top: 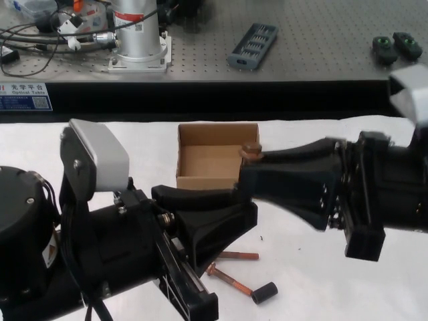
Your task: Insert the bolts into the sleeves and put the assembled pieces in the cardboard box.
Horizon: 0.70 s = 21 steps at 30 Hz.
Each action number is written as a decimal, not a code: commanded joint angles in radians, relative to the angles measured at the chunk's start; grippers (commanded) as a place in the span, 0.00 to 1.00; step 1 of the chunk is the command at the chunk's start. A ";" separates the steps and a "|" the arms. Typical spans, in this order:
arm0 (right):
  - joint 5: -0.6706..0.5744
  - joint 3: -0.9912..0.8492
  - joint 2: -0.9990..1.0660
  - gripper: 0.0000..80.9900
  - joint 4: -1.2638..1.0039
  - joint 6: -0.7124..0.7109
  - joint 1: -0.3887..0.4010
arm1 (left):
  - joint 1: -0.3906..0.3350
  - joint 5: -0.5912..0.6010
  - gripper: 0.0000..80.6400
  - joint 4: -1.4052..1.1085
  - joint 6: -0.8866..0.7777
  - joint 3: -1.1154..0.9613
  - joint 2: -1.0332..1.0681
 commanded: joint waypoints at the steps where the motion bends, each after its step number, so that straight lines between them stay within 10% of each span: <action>1: 0.035 -0.004 0.001 0.55 0.017 0.002 -0.002 | 0.000 -0.011 0.01 -0.030 0.019 -0.011 -0.012; 12: 0.158 -0.004 -0.029 0.47 0.017 -0.002 -0.075 | 0.014 -0.139 0.01 0.052 -0.004 -0.067 -0.009; 18: 0.159 -0.004 -0.098 0.07 0.035 -0.011 -0.163 | 0.112 -0.132 0.01 0.388 0.000 -0.249 0.005; 21: 0.145 -0.004 -0.131 0.04 0.067 -0.030 -0.190 | 0.165 -0.078 0.01 0.520 0.003 -0.348 0.056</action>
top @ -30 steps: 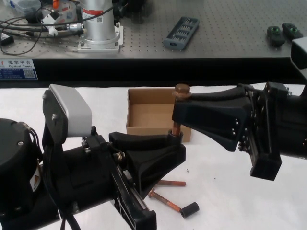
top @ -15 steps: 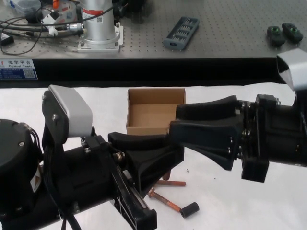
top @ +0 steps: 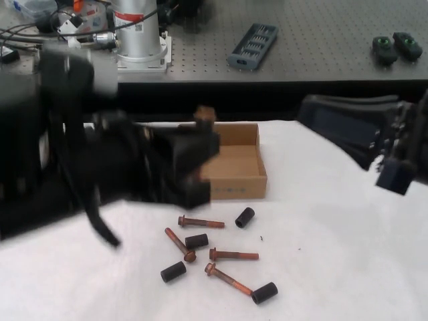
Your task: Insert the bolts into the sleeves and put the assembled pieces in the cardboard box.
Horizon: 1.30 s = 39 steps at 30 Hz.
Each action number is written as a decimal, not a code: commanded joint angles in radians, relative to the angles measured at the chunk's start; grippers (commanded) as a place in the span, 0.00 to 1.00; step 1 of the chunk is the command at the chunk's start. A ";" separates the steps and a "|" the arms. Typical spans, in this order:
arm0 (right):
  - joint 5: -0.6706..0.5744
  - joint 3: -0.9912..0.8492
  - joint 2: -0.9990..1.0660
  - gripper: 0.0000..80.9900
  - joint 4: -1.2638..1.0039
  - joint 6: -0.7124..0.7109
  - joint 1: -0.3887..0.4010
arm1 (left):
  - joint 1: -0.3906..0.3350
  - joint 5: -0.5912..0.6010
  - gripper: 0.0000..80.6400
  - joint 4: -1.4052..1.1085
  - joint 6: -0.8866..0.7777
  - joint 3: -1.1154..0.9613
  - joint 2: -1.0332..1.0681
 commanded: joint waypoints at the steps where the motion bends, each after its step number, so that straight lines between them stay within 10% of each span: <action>1: -0.011 -0.004 -0.025 0.04 0.030 -0.019 -0.015 | 0.099 0.062 0.01 0.250 0.003 -0.202 0.078; 19: 0.386 -0.004 -0.298 0.04 0.840 -0.318 -0.015 | 0.195 0.094 0.01 0.521 -0.030 -0.792 0.697; 39: 0.476 -0.004 -0.361 0.04 0.910 -0.318 -0.015 | 0.275 0.003 0.01 0.700 -0.030 -1.185 1.056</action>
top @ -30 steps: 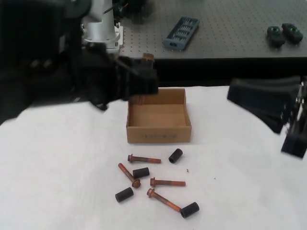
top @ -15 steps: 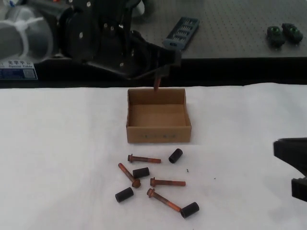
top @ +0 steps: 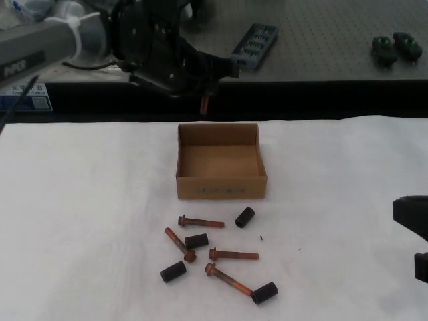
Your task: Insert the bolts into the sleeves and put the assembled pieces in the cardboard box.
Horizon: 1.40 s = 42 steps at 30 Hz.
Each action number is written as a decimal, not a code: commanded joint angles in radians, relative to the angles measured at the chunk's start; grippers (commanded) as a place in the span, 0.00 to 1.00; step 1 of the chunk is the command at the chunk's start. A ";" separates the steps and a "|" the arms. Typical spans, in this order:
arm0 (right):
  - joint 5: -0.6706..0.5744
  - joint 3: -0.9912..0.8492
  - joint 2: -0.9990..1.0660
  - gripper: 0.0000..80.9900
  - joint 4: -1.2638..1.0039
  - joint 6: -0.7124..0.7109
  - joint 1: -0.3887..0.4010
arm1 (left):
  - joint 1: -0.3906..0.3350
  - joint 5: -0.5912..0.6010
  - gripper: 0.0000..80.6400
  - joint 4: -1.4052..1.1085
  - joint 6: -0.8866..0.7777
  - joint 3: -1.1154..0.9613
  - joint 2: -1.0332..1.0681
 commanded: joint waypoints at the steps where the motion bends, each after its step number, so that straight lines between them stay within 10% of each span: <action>1: 0.002 -0.004 -0.008 0.04 -0.003 -0.008 -0.006 | -0.001 -0.006 0.01 0.051 -0.002 -0.075 0.068; 24: -0.006 -0.004 -0.008 0.04 0.006 0.007 -0.006 | -0.001 -0.145 0.00 0.097 -0.008 -0.091 0.233; 42: -0.006 -0.004 -0.008 0.04 0.014 0.007 -0.006 | -0.001 -0.139 0.23 0.125 -0.008 -0.091 0.249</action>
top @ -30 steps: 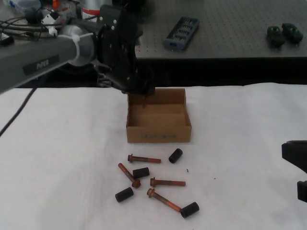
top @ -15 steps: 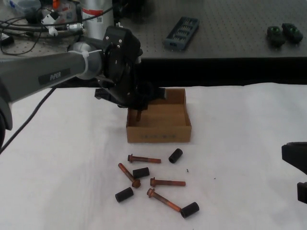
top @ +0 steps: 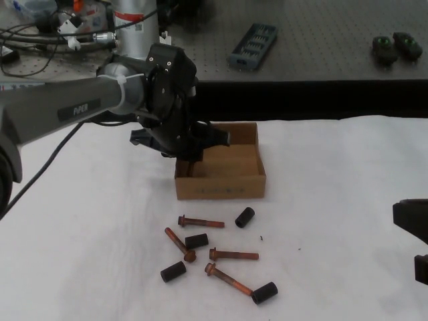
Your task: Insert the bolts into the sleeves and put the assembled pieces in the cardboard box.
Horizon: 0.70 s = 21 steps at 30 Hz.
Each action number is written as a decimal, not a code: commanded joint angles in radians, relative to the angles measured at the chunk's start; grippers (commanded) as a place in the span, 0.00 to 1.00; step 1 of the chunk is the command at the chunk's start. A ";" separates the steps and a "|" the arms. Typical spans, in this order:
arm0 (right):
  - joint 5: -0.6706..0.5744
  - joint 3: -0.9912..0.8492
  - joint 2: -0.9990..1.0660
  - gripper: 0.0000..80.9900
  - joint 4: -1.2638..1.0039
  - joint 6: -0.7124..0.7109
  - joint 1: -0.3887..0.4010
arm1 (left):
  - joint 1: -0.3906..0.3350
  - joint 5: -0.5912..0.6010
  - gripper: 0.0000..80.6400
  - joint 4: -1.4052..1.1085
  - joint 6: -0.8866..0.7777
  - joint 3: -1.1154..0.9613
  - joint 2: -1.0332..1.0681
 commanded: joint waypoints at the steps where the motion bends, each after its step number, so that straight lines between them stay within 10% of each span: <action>1: -0.006 -0.004 -0.008 0.04 0.000 0.002 -0.006 | -0.001 -0.001 0.23 0.000 -0.006 -0.011 -0.005; 21: -0.006 -0.004 -0.008 0.04 0.000 0.002 -0.006 | -0.003 0.050 0.36 -0.036 -0.006 -0.011 -0.017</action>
